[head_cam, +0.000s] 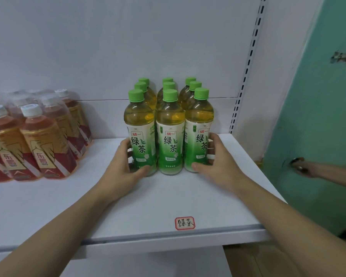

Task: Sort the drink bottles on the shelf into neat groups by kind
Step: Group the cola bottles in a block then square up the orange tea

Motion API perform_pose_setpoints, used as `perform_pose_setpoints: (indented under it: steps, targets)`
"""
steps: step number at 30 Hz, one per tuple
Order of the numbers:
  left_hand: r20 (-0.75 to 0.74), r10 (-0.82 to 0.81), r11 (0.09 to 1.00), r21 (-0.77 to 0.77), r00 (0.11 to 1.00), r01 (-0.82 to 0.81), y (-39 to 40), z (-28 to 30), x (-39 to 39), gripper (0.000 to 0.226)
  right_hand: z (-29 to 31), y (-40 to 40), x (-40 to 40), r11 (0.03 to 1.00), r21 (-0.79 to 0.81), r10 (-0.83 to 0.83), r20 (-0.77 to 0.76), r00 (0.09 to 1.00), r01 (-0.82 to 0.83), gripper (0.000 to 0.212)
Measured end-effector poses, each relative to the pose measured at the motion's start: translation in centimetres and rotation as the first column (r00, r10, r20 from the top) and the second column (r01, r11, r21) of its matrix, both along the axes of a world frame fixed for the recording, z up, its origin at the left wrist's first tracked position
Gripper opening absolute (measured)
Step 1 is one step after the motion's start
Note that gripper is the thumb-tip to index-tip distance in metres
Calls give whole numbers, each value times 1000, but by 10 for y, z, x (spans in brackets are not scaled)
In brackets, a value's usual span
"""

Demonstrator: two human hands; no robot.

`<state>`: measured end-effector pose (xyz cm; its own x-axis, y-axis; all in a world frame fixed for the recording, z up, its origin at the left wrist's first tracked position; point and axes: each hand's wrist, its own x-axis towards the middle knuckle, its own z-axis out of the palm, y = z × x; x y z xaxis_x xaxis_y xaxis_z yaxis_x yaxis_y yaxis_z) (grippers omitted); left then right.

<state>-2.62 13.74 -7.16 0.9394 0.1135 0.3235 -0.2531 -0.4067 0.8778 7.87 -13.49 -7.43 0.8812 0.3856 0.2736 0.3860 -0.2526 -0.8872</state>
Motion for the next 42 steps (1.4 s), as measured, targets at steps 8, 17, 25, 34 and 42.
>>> perform_pose_setpoints:
  steps: [8,17,25,34,42]
  targets:
    - [47,111,992,59,993,-113,6,-6,4,71,-1,3,-1,996,-54,-64,75,995,68,90]
    - [28,136,990,34,990,-137,5,-3,9,73,8,16,-11,995,-23,-92,3,996,92,110]
    - [-21,104,994,45,994,-103,10,-7,12,67,7,55,-33,935,83,-345,3,938,344,123]
    - [-57,94,995,51,994,-91,12,-6,11,65,5,60,-34,917,44,-398,33,917,396,117]
    - [-51,86,992,94,995,-81,11,-2,6,69,-2,23,-20,972,34,-228,-95,969,232,89]
